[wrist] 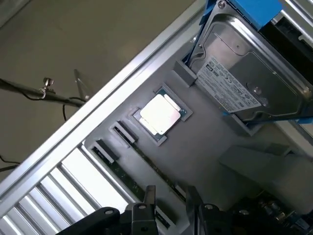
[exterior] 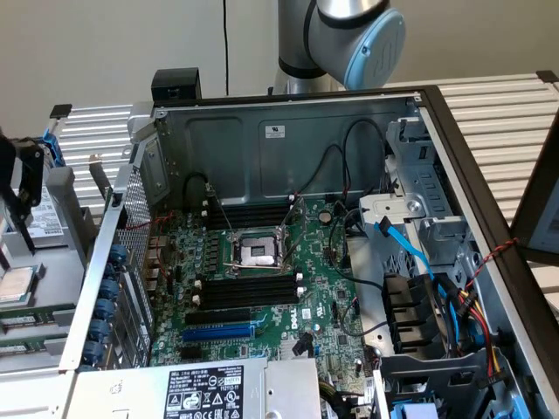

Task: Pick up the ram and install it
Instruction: 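Pick up the ram and move it above insertion slot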

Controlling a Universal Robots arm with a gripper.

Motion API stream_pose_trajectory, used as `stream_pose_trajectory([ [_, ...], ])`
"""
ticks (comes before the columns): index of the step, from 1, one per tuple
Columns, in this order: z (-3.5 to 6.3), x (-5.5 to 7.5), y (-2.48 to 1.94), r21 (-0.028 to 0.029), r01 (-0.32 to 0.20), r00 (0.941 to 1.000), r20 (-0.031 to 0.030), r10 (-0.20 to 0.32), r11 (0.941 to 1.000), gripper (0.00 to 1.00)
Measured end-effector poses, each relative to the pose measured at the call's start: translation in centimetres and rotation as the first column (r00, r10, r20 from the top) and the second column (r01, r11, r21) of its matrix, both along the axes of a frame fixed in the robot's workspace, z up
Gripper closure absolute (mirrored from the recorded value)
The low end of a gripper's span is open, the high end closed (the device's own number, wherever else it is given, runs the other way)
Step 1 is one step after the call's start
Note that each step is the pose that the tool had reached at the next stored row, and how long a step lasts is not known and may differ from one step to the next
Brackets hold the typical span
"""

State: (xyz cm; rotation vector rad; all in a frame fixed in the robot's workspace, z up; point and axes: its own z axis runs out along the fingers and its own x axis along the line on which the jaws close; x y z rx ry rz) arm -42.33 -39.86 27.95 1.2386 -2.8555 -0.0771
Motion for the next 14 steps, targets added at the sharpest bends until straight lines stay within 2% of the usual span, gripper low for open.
stream_pose_trajectory([
  [3,-0.27,0.0,0.0,0.0,-0.054,0.9985,0.0,0.054,0.9985,0.62],
  [7,-0.62,0.0,0.0,0.0,-0.127,0.992,0.0,0.127,0.992,0.62],
  [11,-0.99,0.0,0.0,0.0,-0.199,0.9801,0.0,0.199,0.9801,0.62],
  [14,-1.25,0.0,0.0,0.0,-0.252,0.9676,0.0001,0.252,0.9676,0.62],
])
